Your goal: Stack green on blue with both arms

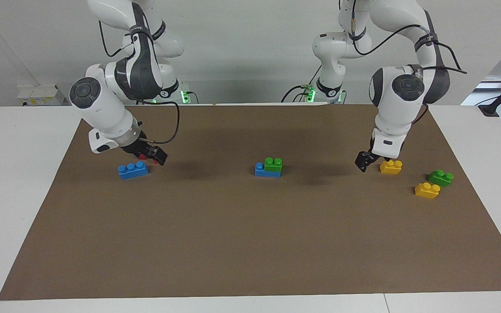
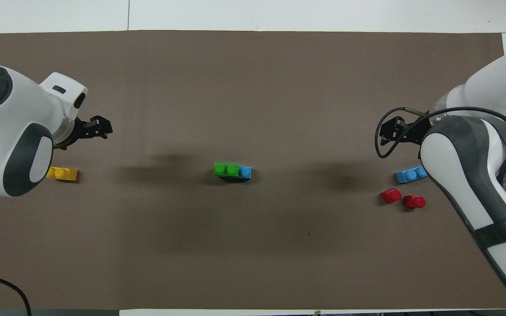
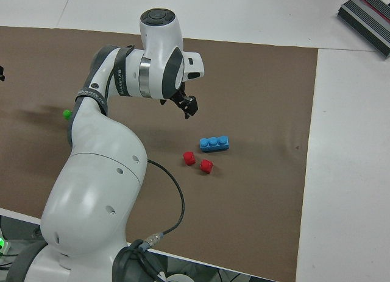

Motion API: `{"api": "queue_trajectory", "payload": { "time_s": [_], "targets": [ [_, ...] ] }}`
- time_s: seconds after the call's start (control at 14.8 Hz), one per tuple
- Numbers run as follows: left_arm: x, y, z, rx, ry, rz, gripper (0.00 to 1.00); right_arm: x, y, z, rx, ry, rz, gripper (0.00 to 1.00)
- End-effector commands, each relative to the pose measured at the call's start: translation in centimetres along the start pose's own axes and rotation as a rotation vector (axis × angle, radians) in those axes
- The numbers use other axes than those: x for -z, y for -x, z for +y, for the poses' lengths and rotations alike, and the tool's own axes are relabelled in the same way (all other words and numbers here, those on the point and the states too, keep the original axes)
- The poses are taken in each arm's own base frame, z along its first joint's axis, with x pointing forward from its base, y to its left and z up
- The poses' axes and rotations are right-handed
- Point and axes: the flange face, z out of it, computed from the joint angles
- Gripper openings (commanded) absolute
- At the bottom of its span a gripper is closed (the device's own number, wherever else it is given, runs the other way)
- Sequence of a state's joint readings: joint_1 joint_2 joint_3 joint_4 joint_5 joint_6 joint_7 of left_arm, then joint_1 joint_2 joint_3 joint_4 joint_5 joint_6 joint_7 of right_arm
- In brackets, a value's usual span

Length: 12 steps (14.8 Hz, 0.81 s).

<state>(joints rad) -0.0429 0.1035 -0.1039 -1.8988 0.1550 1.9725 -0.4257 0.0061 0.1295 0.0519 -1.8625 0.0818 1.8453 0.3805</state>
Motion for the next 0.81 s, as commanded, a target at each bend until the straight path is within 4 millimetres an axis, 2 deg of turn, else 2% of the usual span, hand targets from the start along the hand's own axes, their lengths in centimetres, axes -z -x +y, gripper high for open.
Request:
{"api": "queue_trajectory", "payload": {
  "time_s": [0.0, 0.07, 0.2, 0.34, 0.75],
  "targets": [
    [2.9, -0.8, -2.3, -0.081, 0.053, -0.057, 1.0, 0.9, -0.5, 2.0, 0.09, 0.017, 0.006, 1.0],
    [4.1, -1.0, -3.0, -0.1, 0.061, -0.079, 1.0, 1.5, -0.8, 3.2, 0.112, 0.011, 0.016, 1.0],
    [7.0, -0.9, -3.6, -0.116, 0.074, -0.103, 1.0, 1.9, -1.0, 3.7, 0.16, 0.008, 0.024, 1.0],
    [9.1, -0.5, -4.3, -0.127, 0.067, -0.128, 1.0, 2.7, -1.4, 4.2, 0.174, 0.009, 0.04, 1.0],
    [15.8, 0.2, -6.6, -0.167, 0.075, -0.131, 1.0, 6.7, -1.8, 4.6, 0.232, 0.061, 0.1, 1.0]
  ]
}}
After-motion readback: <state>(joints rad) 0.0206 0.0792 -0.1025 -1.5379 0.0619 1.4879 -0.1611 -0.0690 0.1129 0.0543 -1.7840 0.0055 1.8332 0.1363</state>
